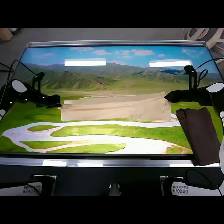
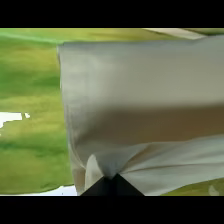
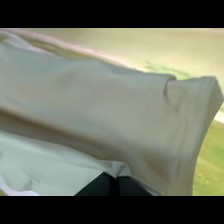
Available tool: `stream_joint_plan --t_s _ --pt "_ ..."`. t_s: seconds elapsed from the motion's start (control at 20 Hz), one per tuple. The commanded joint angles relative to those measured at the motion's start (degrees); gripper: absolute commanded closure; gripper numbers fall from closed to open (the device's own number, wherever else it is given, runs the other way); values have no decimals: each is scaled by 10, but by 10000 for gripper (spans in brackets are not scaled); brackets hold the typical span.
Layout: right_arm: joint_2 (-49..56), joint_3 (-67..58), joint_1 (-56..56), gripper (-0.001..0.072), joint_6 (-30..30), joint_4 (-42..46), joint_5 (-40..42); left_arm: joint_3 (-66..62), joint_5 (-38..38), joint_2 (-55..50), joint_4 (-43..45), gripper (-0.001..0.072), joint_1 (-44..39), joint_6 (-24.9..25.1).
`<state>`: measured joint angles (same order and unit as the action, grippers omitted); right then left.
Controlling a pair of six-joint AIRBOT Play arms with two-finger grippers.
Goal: Fold the shirts.
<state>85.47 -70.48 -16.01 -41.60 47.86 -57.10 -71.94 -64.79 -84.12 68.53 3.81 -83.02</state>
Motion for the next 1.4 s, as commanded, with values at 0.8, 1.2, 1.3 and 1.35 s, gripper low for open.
stream_joint_plan --t_s 0.8,1.2,1.3,1.35 --pt "141 -59 -23 -2 -48 76 -85 -121 -77 -29 2 106 4 -44" --pt "177 -59 26 232 -99 14 -73 -120 -61 38 2 132 -103 -44" --pt "173 -59 42 690 -101 -17 -72 -120 -51 37 2 141 -127 -45" --pt "166 -59 45 693 -93 -46 -69 -120 -42 36 2 290 -139 -45"
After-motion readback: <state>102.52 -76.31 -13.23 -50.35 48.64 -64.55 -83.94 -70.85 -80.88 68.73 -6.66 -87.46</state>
